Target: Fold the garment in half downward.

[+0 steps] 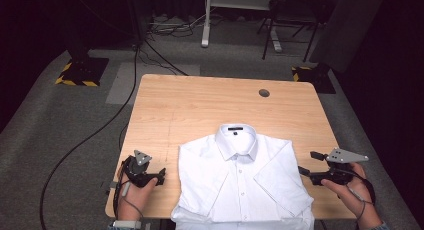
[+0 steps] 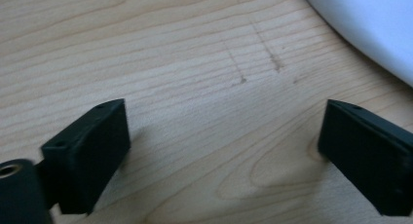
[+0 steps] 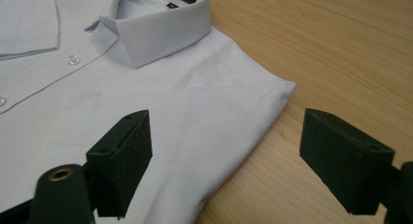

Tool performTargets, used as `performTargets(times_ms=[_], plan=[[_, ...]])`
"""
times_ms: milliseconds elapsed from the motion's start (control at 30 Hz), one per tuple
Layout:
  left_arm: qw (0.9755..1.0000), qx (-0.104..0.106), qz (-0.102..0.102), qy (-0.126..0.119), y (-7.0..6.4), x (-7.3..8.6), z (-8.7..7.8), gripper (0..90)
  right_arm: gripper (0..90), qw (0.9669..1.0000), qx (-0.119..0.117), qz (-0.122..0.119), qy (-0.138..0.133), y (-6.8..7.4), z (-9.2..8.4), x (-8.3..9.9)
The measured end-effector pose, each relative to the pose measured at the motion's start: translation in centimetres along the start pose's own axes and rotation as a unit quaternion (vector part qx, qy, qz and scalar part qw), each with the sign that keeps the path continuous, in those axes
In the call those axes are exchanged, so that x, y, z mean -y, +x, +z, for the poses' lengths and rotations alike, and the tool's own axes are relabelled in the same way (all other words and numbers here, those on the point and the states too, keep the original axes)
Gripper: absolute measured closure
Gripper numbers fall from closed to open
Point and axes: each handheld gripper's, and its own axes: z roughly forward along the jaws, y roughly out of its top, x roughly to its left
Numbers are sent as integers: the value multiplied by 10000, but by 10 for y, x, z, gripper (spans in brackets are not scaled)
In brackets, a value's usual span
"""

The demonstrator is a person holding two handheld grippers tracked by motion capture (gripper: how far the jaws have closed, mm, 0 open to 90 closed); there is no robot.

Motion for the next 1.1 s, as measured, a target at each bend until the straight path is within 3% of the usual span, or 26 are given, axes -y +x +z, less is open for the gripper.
performTargets(times_ms=[167,533,800,933,1100], plan=[[9998,24,4,-211,-7,-12,-5,44,195,10000,49,12,-24,-7,6,-5],[9986,158,317,-405,-17,-39,-2,58,196,9999,124,7,-68,-21,25,-20],[9981,242,344,-453,-18,-52,19,117,196,10000,87,15,-43,-25,39,-23],[9976,389,293,-491,-19,-58,27,133,197,10000,80,20,-44,-25,41,-21],[9969,374,555,-417,-23,-62,40,197,196,9999,82,60,-40,-25,40,-17]])
